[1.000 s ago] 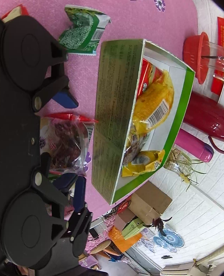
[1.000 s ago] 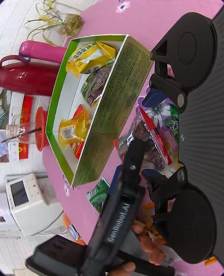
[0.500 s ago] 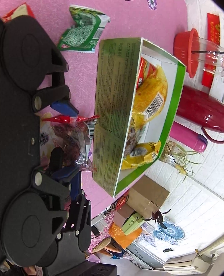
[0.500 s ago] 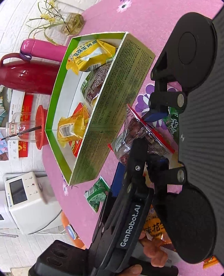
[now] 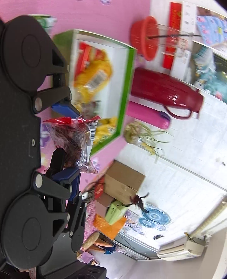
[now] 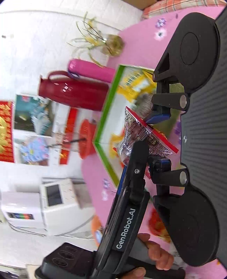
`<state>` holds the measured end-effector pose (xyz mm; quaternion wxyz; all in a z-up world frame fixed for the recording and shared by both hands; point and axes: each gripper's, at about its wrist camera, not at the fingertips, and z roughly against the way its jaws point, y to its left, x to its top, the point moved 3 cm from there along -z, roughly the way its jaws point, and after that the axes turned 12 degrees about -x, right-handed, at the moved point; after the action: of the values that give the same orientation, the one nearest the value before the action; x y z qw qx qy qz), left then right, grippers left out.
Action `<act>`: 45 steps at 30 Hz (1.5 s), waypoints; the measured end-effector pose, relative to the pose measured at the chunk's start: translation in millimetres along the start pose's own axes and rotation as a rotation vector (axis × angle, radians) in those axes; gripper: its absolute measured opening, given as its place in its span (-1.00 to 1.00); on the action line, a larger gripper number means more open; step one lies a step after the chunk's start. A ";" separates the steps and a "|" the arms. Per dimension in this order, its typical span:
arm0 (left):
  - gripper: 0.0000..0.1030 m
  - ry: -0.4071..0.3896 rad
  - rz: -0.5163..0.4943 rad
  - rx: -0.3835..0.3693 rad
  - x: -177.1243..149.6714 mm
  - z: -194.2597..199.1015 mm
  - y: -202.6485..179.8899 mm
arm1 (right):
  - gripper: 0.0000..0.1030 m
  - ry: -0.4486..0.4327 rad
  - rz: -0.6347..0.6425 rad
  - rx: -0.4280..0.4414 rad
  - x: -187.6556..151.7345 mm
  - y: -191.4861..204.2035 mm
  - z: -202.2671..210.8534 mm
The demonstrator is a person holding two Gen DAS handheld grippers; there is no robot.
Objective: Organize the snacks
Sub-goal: 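Grasp the clear bag of red-brown snacks with both grippers, then lower the clear bag into the box and open both grippers, then grasp the pink-and-white snack bag on the table with both grippers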
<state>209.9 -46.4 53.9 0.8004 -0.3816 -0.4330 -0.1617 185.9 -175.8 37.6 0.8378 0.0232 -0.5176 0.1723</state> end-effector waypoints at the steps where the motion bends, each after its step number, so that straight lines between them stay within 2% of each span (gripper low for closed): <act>1: -0.06 -0.006 0.001 -0.004 5.0 -1.9 -0.1 | 0.31 -0.012 -0.009 -0.005 3.8 -3.3 -0.8; 8: -0.06 -0.035 -0.014 -0.008 33.9 -21.3 8.1 | 0.30 -0.064 -0.044 -0.034 24.8 -24.7 -19.9; 14: -0.02 -0.053 0.021 -0.018 48.6 -39.5 32.1 | 0.30 -0.095 -0.068 -0.044 28.7 -40.7 -41.9; 15: 0.08 -0.054 0.019 -0.010 48.9 -43.2 35.7 | 0.32 -0.096 -0.069 -0.048 27.9 -42.0 -47.0; 16: 0.11 -0.057 0.017 -0.001 48.2 -46.5 38.7 | 0.35 -0.095 -0.064 -0.054 26.4 -42.8 -52.6; 17: 0.33 -0.061 0.016 0.019 46.6 -50.0 42.3 | 0.45 -0.090 -0.052 -0.064 24.4 -42.3 -58.7; 18: 0.79 -0.066 0.014 0.049 45.1 -52.4 45.6 | 0.70 -0.078 -0.026 -0.078 21.5 -40.7 -65.2; 19: 1.00 -0.079 0.008 0.079 42.7 -52.7 47.6 | 0.96 -0.064 0.008 -0.096 18.5 -38.5 -71.4; 22: 1.00 -0.073 -0.028 0.121 35.8 -52.5 51.5 | 1.00 -0.062 0.078 -0.163 10.0 -34.2 -78.8; 30: 1.00 -0.077 0.010 0.129 32.6 -38.2 52.3 | 1.00 -0.045 0.051 -0.136 10.1 -32.8 -67.9; 37: 1.00 -0.069 -0.020 0.119 28.5 -1.9 24.7 | 1.00 -0.073 0.033 -0.106 14.9 -21.1 -29.1; 45: 1.00 -0.024 -0.001 0.113 -0.9 53.8 4.5 | 1.00 -0.080 0.022 -0.001 3.2 -2.4 31.5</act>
<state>181.4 -3.1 69.0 0.8154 -0.3374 -0.4513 -0.1330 160.8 -184.1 55.4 0.8146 0.0238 -0.5509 0.1800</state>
